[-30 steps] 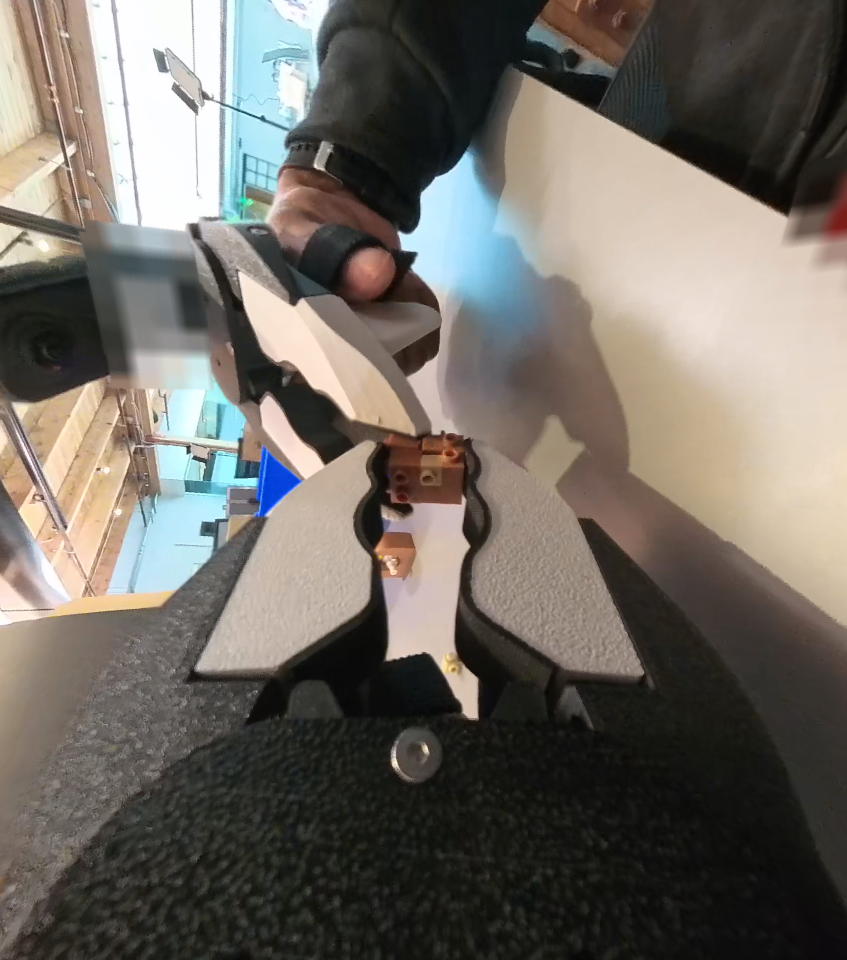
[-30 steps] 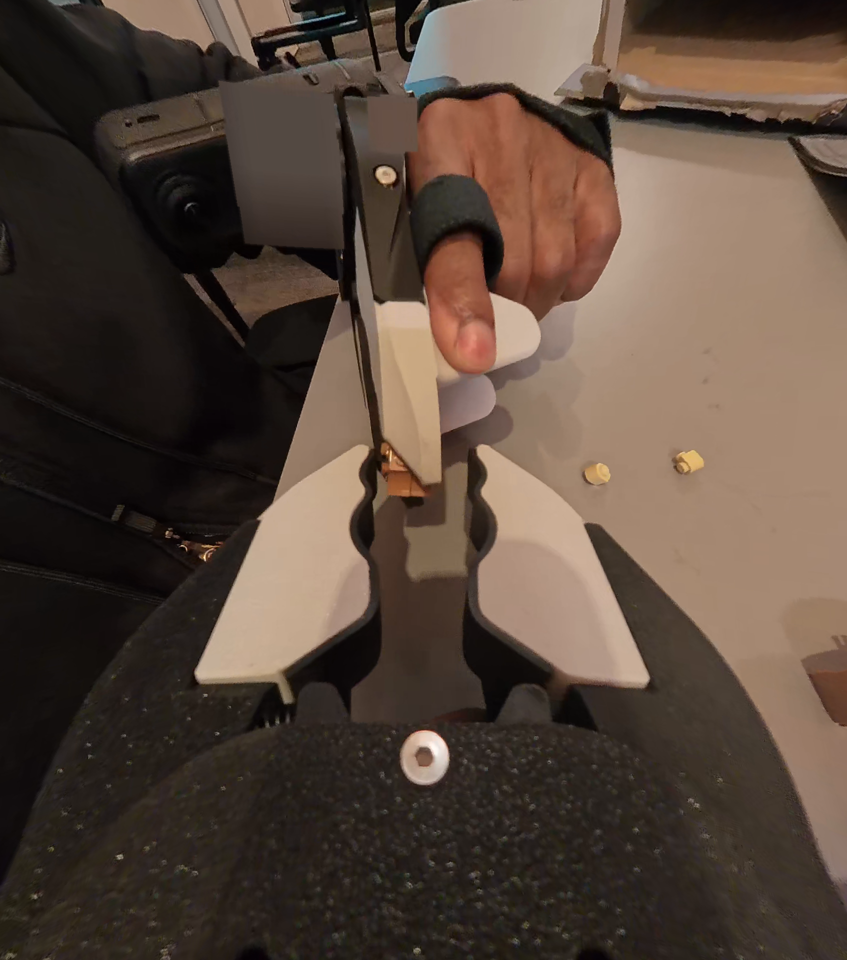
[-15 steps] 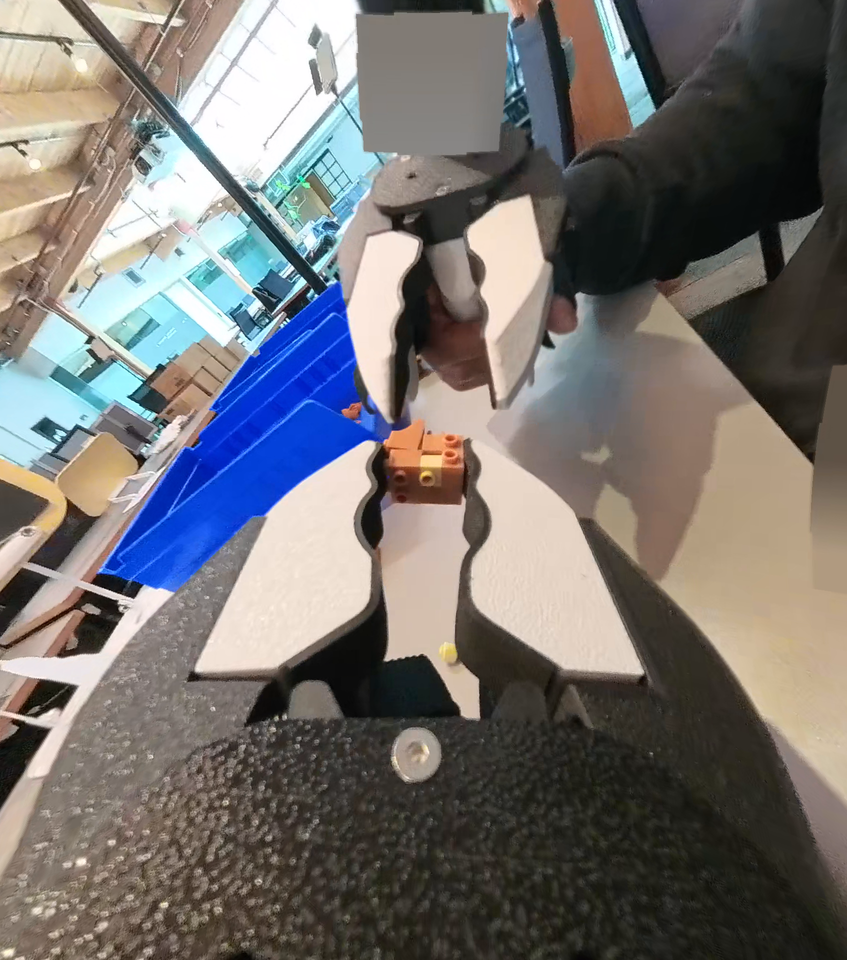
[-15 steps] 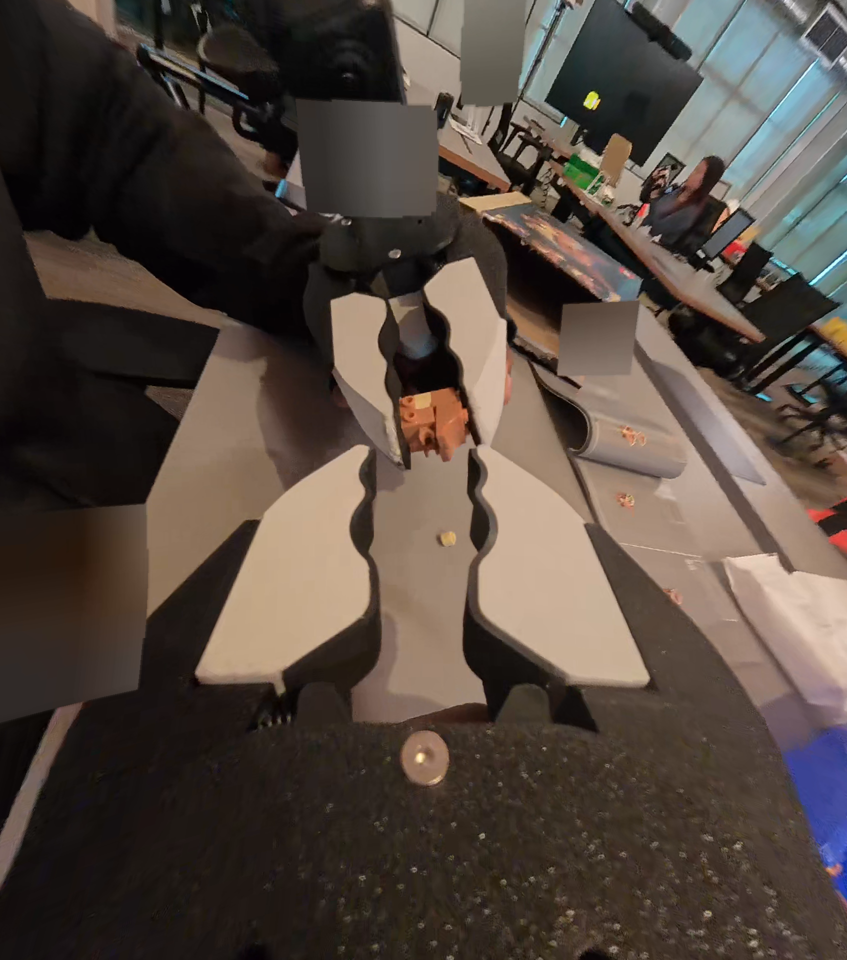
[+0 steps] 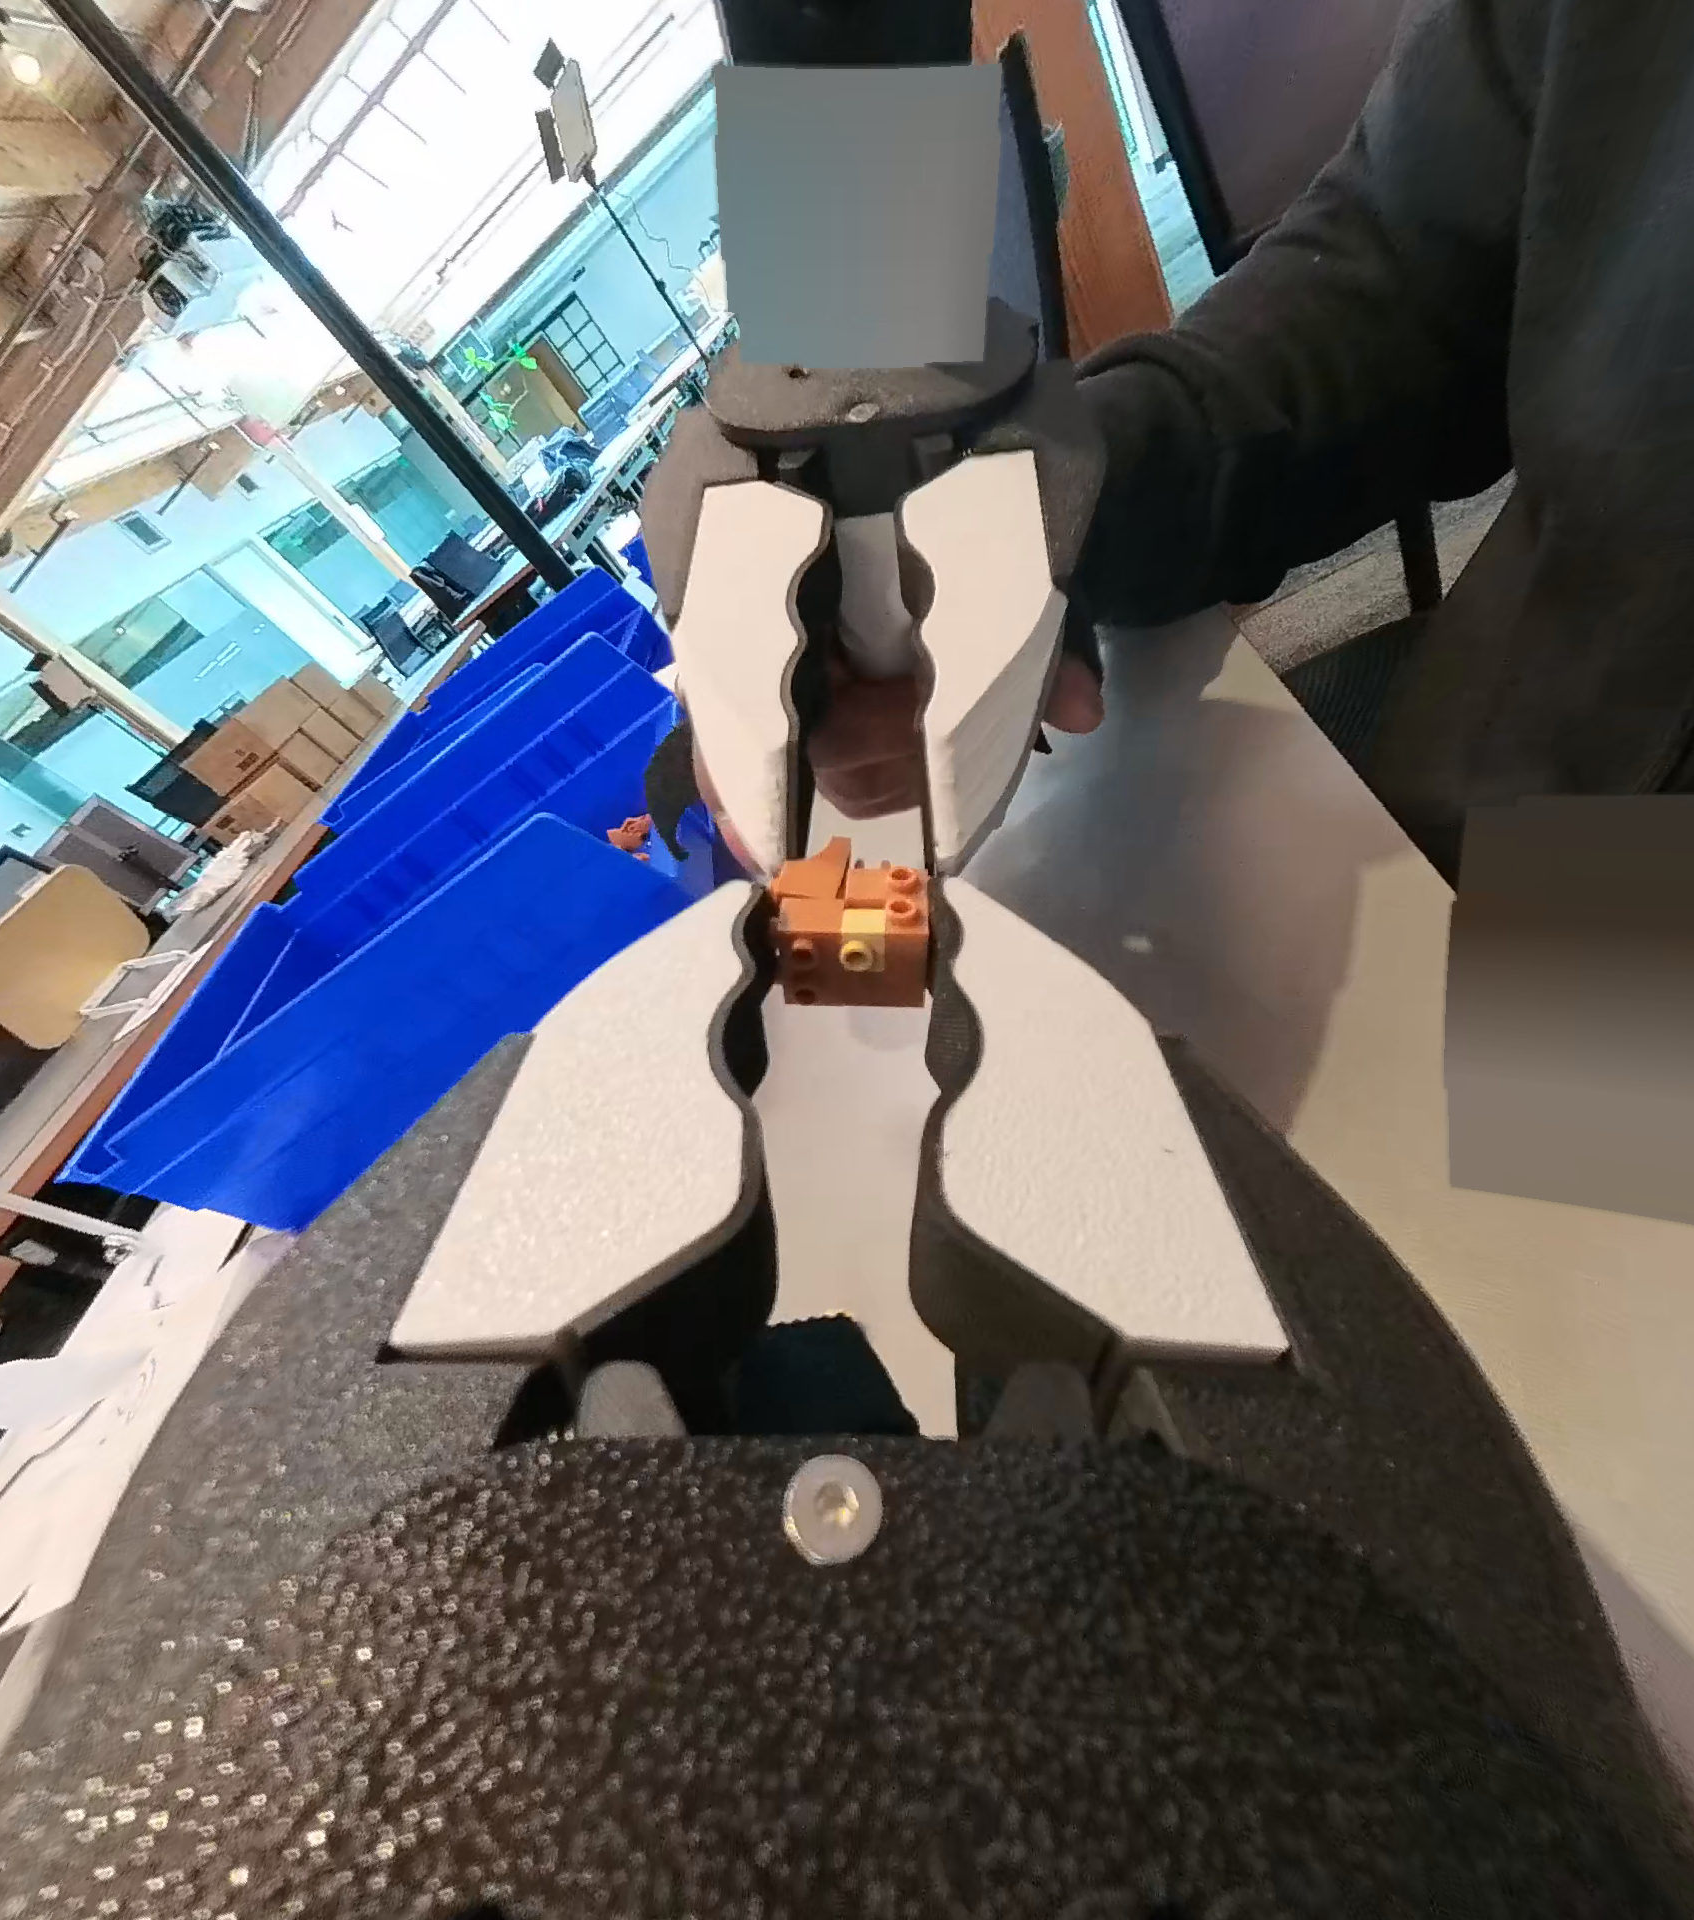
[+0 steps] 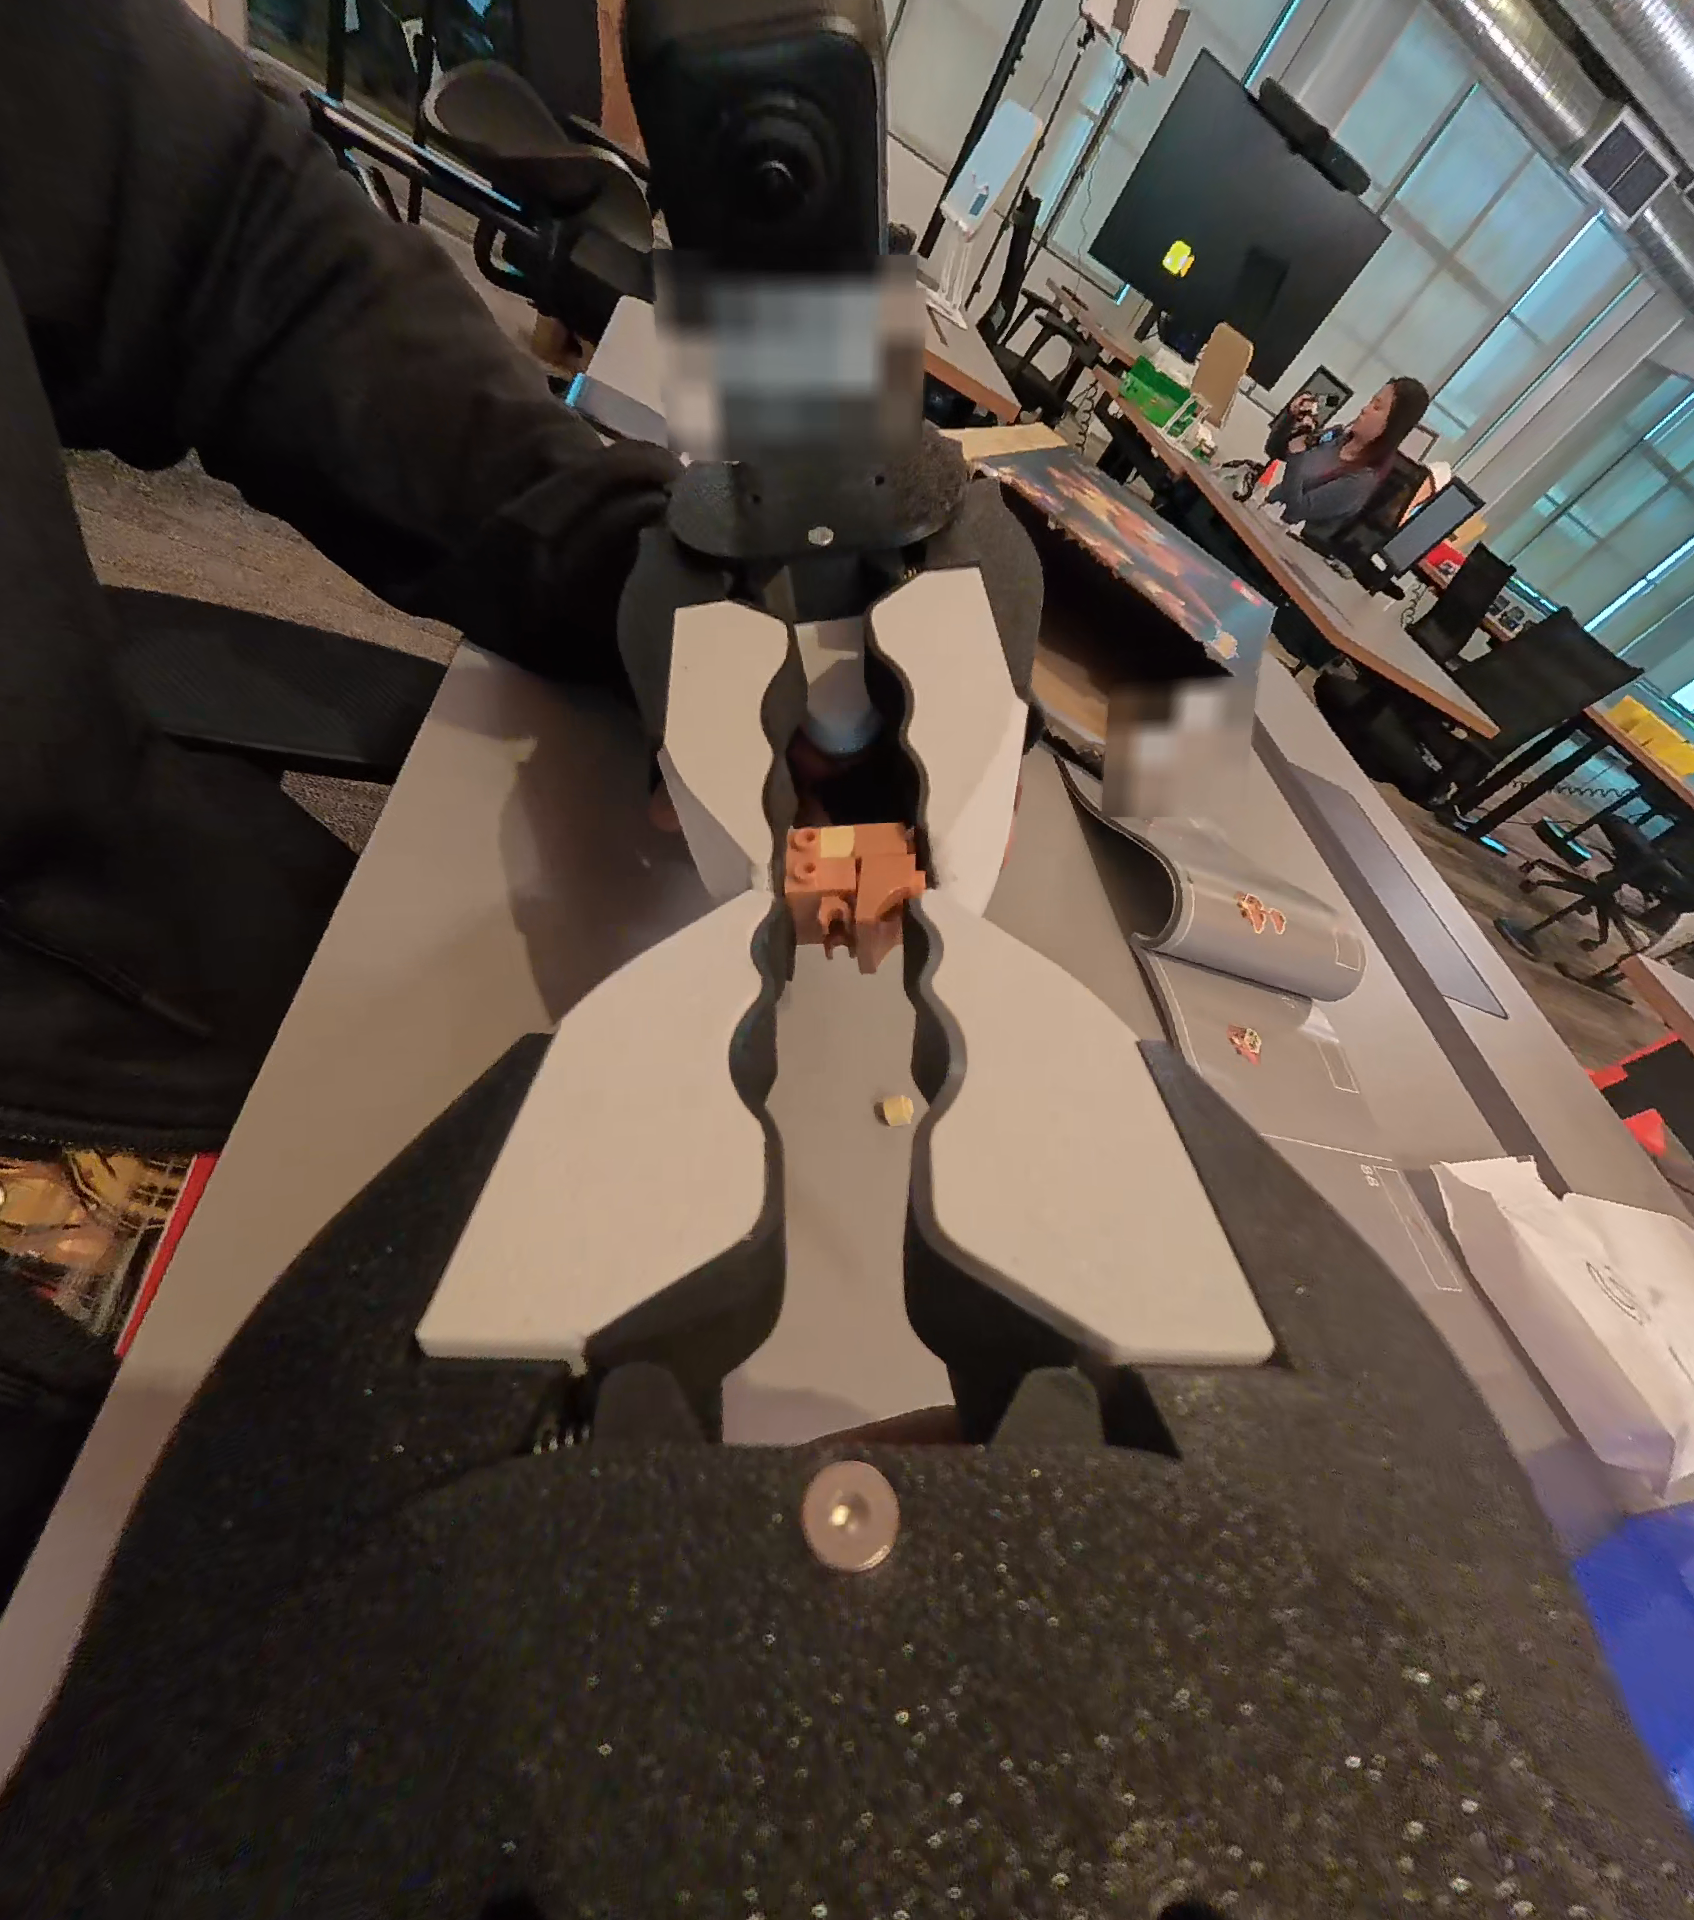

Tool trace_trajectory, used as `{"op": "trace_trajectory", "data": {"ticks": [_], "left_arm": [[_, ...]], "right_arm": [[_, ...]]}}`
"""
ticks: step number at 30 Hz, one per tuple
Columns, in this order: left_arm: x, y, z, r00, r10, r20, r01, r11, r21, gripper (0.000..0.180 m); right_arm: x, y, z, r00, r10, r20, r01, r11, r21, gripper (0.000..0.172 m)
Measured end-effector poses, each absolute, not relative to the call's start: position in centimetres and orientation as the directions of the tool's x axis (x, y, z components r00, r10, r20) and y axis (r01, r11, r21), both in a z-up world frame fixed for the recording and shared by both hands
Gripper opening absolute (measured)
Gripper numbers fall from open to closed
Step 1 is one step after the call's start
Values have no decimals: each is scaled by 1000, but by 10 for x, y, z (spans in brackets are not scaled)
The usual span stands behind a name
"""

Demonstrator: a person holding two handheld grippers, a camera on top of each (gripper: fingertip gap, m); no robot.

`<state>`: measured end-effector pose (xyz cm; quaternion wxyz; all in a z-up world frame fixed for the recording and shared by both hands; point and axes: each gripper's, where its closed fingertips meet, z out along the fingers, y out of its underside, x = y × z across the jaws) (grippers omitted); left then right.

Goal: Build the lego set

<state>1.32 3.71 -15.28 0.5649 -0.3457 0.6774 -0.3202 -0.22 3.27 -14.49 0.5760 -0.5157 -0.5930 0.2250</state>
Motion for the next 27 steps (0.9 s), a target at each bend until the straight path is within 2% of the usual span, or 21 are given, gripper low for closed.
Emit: {"op": "trace_trajectory", "data": {"ticks": [17,27], "left_arm": [[-7,19,-106,-214,-920,-329,238,278,-931,27],[-15,12,-73,-326,-939,-106,459,-59,-886,27]], "right_arm": [[-16,17,-122,257,871,419,220,370,-903,34],[-25,7,-88,371,829,419,57,430,-901,35]]}}
